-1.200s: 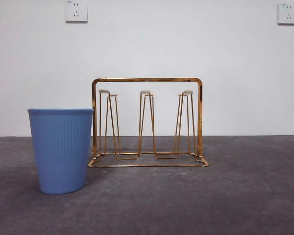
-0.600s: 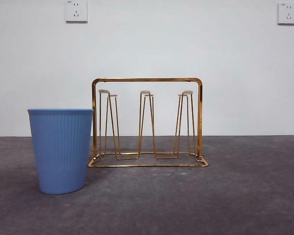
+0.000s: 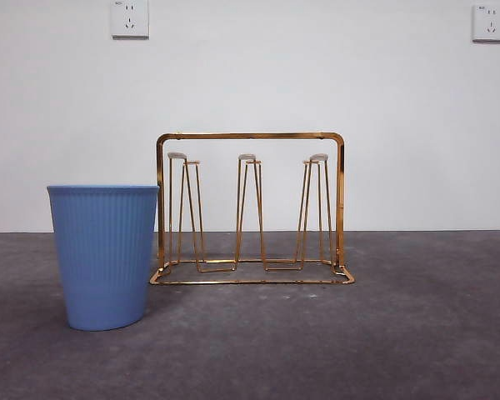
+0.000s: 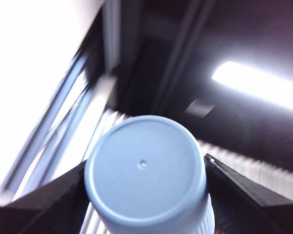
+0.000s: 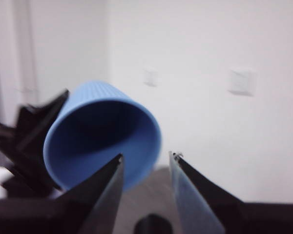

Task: Pick up cup 1,put cup 1 in the cup rack,pick up cup 2,put cup 2 in the cup rack

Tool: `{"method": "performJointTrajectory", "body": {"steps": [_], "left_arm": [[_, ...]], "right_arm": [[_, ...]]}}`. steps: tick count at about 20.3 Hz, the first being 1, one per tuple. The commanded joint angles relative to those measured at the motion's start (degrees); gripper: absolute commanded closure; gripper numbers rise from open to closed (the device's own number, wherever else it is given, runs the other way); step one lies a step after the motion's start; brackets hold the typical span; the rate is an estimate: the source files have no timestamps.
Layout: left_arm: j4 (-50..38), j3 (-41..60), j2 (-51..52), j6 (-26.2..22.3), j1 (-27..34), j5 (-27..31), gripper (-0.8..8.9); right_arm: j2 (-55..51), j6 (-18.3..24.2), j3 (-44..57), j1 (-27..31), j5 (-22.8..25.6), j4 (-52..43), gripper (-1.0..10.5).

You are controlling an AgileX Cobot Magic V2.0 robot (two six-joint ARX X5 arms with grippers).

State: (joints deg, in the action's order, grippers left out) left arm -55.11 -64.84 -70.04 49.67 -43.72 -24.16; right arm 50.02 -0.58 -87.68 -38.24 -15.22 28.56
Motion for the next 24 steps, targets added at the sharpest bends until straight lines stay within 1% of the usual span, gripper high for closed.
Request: {"method": "performJointTrajectory", "body": {"steps": [1, 2, 3, 5, 7, 9, 14, 19, 22, 24], "left_arm": [[10.0, -0.2, 2.2, -9.1, 0.1, 0.4, 8.2], [16.7, -0.2, 3.3, -13.5, 0.0, 1.7, 8.19], [22.8, -0.2, 4.0, -17.4, -0.4, 3.4, 8.19], [33.4, -0.2, 4.3, -23.9, -2.0, 8.0, 8.19], [41.8, -0.2, 3.6, -29.8, -4.0, 15.2, 8.19], [44.6, -0.2, 2.5, -32.2, -5.3, 18.8, 8.19], [46.6, -0.6, -1.0, -36.8, -7.3, 25.6, 8.19], [51.5, -4.1, -5.7, -40.4, -7.3, 29.9, 8.19], [54.6, -7.9, -9.1, -43.1, -7.3, 31.7, 8.19], [56.9, -10.8, -11.6, -44.8, -7.3, 31.9, 8.19]], "right_arm": [[-3.3, 4.1, 0.2, 0.0, 7.6, 7.3, 7.8], [-5.0, 5.4, 0.2, 0.0, 11.3, 10.9, 7.8], [-6.5, 6.2, 0.2, 0.0, 13.8, 13.7, 7.8], [-8.8, 6.8, 0.2, 0.0, 16.9, 18.1, 7.8], [-10.3, 6.8, 0.2, 0.0, 18.6, 20.7, 7.8], [-10.7, 6.8, 0.2, 0.0, 18.8, 21.7, 7.8], [-10.9, 6.9, 0.2, 0.0, 20.0, 24.3, 7.8], [-10.9, 6.8, 0.2, 0.0, 20.8, 26.0, 7.8], [-10.9, 6.8, 0.2, 0.0, 21.5, 26.3, 7.8], [-10.9, 6.8, 0.2, 0.0, 21.7, 27.1, 7.8]]}}
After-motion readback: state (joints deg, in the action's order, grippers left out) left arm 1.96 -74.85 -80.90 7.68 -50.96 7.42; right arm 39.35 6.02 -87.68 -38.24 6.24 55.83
